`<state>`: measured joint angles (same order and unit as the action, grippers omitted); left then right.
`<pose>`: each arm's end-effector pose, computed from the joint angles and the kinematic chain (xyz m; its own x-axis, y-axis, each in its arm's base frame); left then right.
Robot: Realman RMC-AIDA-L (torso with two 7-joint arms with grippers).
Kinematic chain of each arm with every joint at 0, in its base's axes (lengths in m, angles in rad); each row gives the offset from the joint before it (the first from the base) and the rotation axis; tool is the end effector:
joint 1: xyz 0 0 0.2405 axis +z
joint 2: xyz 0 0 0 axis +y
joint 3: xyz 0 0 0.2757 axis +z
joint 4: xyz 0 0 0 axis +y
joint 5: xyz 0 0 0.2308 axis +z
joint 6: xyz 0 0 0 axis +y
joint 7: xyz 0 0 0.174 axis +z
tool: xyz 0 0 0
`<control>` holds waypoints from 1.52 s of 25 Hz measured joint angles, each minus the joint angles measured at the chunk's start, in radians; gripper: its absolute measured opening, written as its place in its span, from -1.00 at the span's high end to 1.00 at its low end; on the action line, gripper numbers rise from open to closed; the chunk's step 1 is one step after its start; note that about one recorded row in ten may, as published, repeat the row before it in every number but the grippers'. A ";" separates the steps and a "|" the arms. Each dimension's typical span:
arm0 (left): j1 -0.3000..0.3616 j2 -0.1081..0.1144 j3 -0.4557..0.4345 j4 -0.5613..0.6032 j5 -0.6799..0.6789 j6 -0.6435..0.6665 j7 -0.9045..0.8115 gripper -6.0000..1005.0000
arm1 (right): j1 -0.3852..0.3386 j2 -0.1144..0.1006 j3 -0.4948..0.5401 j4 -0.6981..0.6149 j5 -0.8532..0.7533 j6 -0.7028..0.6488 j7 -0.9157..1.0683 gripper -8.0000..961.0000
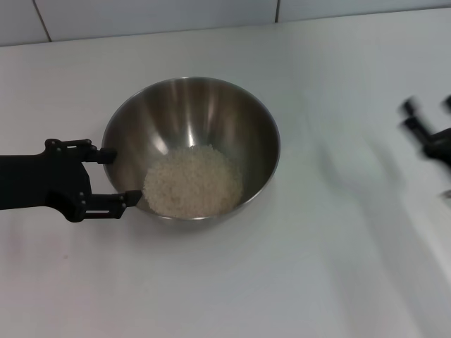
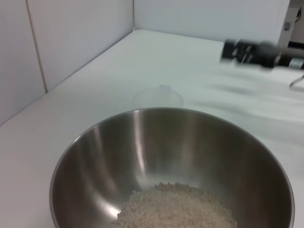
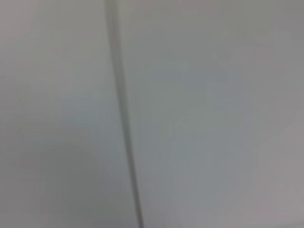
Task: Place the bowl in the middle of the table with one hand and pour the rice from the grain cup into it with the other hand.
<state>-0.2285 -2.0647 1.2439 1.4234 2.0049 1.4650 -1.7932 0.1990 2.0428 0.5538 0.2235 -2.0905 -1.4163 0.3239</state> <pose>-0.2339 0.3354 -0.0059 0.9529 0.2454 0.1783 0.2881 -0.9161 -0.2790 0.3856 0.2825 -0.0269 0.5429 0.0805 -0.8359 -0.8254 -0.1323 -0.5488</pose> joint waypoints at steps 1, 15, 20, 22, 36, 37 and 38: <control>0.000 0.000 0.000 0.000 0.000 0.000 0.000 -0.59 | 0.002 -0.004 0.002 -0.042 0.001 -0.066 0.068 -0.59; -0.001 0.000 0.000 0.000 0.000 -0.001 0.005 -0.59 | 0.341 0.040 -0.830 -1.007 -0.054 -0.364 0.860 -0.67; -0.003 -0.001 0.000 0.000 0.010 -0.001 0.002 -0.59 | 0.339 0.040 -1.146 -1.173 -0.063 -0.297 1.092 -0.67; -0.003 -0.002 0.000 0.000 0.018 0.000 0.001 -0.59 | 0.328 0.042 -1.225 -1.232 -0.066 -0.283 1.139 -0.67; -0.006 -0.003 0.000 -0.002 0.022 0.000 -0.006 -0.59 | 0.298 0.045 -1.300 -1.273 -0.057 -0.244 1.172 -0.67; -0.007 -0.003 0.000 -0.002 0.022 0.000 -0.007 -0.59 | 0.295 0.045 -1.300 -1.274 -0.056 -0.244 1.172 -0.67; -0.008 -0.003 0.000 -0.002 0.022 0.000 -0.007 -0.59 | 0.293 0.046 -1.301 -1.275 -0.056 -0.244 1.172 -0.67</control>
<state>-0.2364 -2.0677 1.2442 1.4218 2.0264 1.4650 -1.7997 0.4915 2.0884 -0.7468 -1.0514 -2.1466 -1.6601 1.4959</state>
